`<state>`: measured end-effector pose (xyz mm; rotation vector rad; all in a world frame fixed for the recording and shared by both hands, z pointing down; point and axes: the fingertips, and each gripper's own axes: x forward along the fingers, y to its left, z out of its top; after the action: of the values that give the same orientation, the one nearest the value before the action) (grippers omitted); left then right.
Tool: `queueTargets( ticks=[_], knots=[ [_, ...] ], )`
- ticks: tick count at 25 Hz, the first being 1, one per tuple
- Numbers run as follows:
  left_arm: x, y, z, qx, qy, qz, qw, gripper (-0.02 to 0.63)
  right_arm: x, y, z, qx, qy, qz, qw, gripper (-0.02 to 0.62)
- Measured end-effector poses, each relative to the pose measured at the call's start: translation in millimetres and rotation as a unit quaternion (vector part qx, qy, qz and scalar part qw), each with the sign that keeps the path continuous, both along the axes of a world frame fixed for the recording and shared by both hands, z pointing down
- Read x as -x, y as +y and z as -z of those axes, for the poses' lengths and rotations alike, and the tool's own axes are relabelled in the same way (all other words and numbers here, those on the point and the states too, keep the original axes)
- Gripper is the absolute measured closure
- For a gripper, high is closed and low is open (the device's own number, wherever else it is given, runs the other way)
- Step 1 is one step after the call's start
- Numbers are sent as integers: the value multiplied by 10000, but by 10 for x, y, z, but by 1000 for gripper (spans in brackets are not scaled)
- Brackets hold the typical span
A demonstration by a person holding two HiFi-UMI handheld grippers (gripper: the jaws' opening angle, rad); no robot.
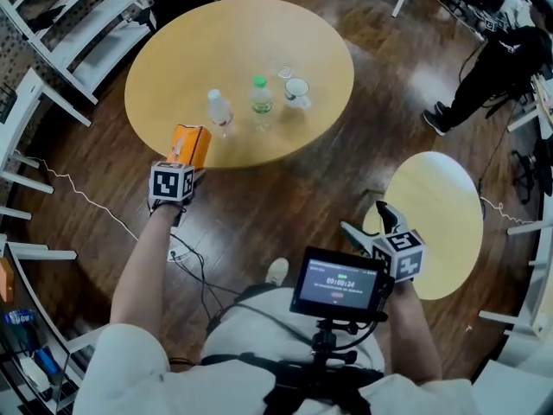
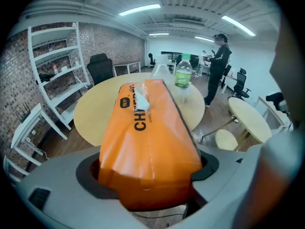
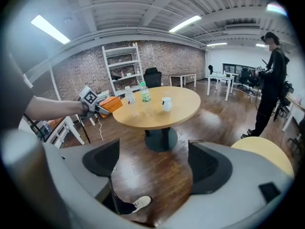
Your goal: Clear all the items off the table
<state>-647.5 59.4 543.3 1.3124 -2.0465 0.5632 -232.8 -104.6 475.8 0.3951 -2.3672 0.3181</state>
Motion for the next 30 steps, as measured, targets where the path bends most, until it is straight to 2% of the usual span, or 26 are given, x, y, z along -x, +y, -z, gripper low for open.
queueTargets(
  ticks=[5, 8, 12, 17, 20, 24, 28, 30],
  knots=[
    [458, -207, -271, 61, 67, 361, 9993, 213, 310, 74, 19, -75, 403, 389, 9984, 130],
    [656, -289, -461, 104, 168, 587, 9981, 213, 637, 107, -84, -53, 652, 661, 9957, 130],
    [779, -418, -606, 193, 203, 725, 9970, 213, 1143, 156, -220, 179, 829, 1033, 9910, 130],
    [862, -456, -805, 572, 147, 872, 9944, 212, 1579, 264, -291, 237, 1122, 1450, 9828, 130],
    [891, -521, -882, 568, 164, 878, 9944, 212, 1605, 319, -271, 282, 1113, 1492, 9821, 130],
    [957, -508, -998, 700, 137, 942, 9930, 202, 1404, 315, -308, 332, 1188, 1394, 9825, 130],
    [1014, -550, -1001, 720, -97, 812, 9940, 140, 1195, 220, -305, 263, 1199, 1215, 9850, 130],
    [999, -476, -984, 839, -87, 876, 9926, 116, 1113, 188, -293, 237, 1159, 1153, 9863, 130]
  ],
)
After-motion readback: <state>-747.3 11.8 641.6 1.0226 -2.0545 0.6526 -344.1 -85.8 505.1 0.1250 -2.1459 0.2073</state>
